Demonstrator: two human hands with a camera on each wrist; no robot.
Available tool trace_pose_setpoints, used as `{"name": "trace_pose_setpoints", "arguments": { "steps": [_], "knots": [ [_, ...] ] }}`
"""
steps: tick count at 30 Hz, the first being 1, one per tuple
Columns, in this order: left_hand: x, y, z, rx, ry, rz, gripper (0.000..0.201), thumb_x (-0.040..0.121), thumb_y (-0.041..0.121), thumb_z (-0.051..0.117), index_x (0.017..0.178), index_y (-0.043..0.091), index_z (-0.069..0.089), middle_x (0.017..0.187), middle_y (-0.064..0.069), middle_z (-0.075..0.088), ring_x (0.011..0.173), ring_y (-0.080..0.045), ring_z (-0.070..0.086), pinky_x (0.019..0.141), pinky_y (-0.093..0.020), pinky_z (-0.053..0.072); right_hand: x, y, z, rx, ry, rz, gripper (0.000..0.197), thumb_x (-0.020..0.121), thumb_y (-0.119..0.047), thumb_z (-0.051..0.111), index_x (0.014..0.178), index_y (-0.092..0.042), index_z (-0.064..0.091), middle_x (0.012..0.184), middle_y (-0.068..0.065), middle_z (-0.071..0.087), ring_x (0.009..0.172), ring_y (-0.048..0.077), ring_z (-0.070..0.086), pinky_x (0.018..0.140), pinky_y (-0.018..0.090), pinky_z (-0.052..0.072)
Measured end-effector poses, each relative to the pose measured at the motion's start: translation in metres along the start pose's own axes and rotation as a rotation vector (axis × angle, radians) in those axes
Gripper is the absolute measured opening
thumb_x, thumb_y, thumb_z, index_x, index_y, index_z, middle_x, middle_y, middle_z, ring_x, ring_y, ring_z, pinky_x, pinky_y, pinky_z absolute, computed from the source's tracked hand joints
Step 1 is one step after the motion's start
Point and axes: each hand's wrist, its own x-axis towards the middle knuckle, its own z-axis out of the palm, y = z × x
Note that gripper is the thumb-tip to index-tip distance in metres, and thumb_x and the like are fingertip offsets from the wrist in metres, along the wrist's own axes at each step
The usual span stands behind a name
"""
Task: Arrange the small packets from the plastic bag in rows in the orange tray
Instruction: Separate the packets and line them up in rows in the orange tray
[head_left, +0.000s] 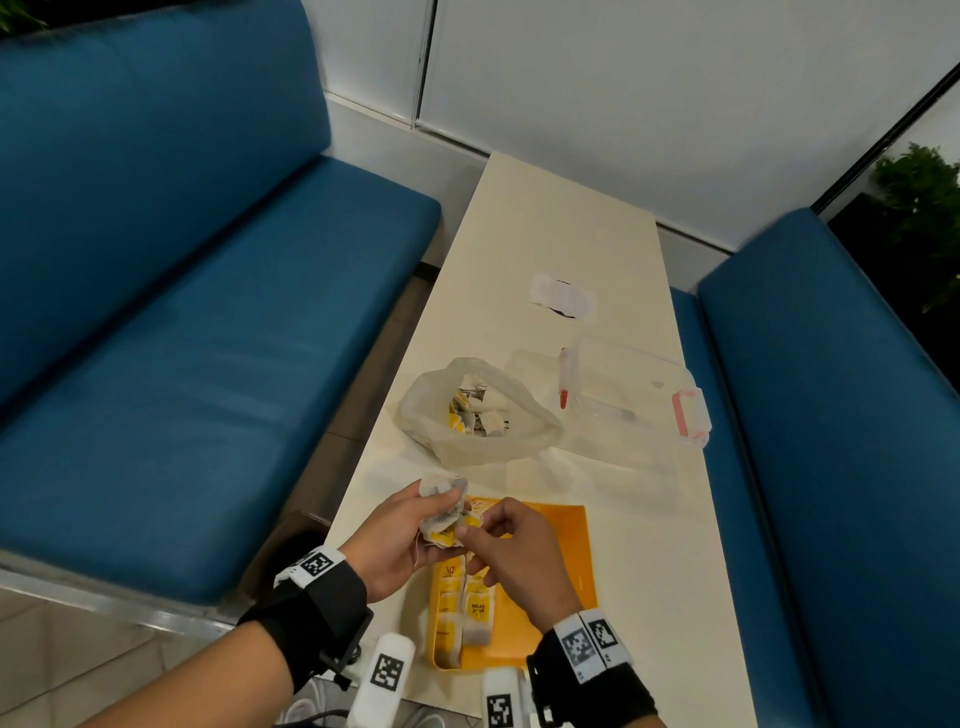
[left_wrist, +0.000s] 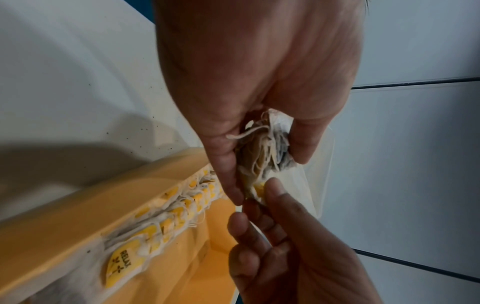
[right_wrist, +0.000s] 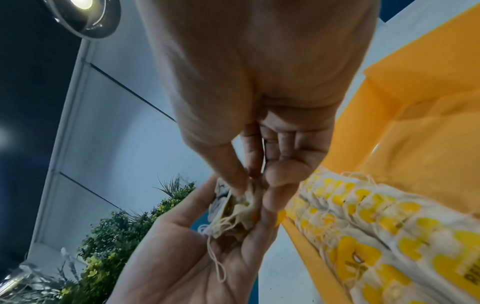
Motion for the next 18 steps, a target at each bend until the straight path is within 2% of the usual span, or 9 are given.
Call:
{"name": "trace_pose_setpoints", "arguments": {
  "steps": [2,5,9,11,12,15,18],
  "knots": [
    [0.001,0.000,0.002,-0.001,0.003,0.004,0.039,0.096,0.020,0.066,0.129,0.000,0.059,0.111,-0.018,0.069,0.098,-0.030,0.067,0.096,-0.051,0.055,0.003,0.000,0.003,-0.012,0.041,-0.015,0.021,0.086,-0.017,0.074,0.084,-0.005,0.057,0.071,0.007,0.061,0.056,0.023,0.070,0.047,0.031,0.050],
    [0.004,0.001,0.001,-0.011,0.018,0.012,0.041,0.093,0.020,0.068,0.129,0.003,0.060,0.112,-0.017,0.071,0.096,-0.029,0.070,0.091,-0.048,0.058,0.006,-0.002,0.002,-0.024,0.075,-0.018,0.013,0.088,-0.011,0.070,0.086,-0.006,0.058,0.072,0.007,0.063,0.056,0.022,0.070,0.049,0.032,0.052],
    [0.004,0.003,0.002,-0.068,0.002,0.009,0.041,0.091,0.017,0.068,0.129,0.004,0.060,0.115,-0.020,0.071,0.098,-0.031,0.071,0.095,-0.052,0.057,0.010,-0.006,0.001,0.011,0.088,-0.027,0.006,0.090,-0.006,0.066,0.089,-0.007,0.060,0.086,0.012,0.063,0.060,0.022,0.072,0.051,0.028,0.054],
    [0.003,0.005,0.003,-0.119,-0.008,0.002,0.041,0.091,0.015,0.067,0.128,0.002,0.059,0.113,-0.020,0.071,0.097,-0.032,0.072,0.090,-0.050,0.060,0.012,-0.009,0.001,0.058,0.090,-0.031,0.004,0.091,-0.004,0.063,0.091,-0.007,0.060,0.090,0.013,0.063,0.064,0.026,0.074,0.054,0.030,0.056],
    [0.003,0.006,0.002,-0.141,-0.013,-0.004,0.042,0.090,0.014,0.066,0.129,0.000,0.058,0.115,-0.021,0.071,0.097,-0.032,0.072,0.088,-0.049,0.061,0.013,-0.010,0.000,0.085,0.085,-0.032,0.004,0.091,-0.004,0.061,0.092,-0.007,0.061,0.093,0.013,0.063,0.065,0.028,0.074,0.056,0.032,0.057],
    [0.004,0.008,0.000,-0.188,-0.031,-0.023,0.047,0.093,0.014,0.063,0.137,-0.002,0.053,0.130,-0.028,0.064,0.108,-0.038,0.068,0.093,-0.049,0.059,0.017,-0.013,-0.001,0.122,0.087,-0.035,0.006,0.093,-0.004,0.057,0.094,-0.009,0.060,0.095,0.012,0.061,0.065,0.031,0.074,0.063,0.043,0.060],
    [0.004,0.009,-0.001,-0.239,-0.034,-0.030,0.047,0.095,0.012,0.062,0.138,-0.003,0.052,0.137,-0.032,0.056,0.109,-0.039,0.067,0.080,-0.043,0.063,0.021,-0.015,-0.002,0.132,0.101,-0.035,0.005,0.094,-0.005,0.056,0.095,-0.008,0.059,0.094,0.012,0.062,0.065,0.035,0.073,0.066,0.050,0.061]
  ]
}}
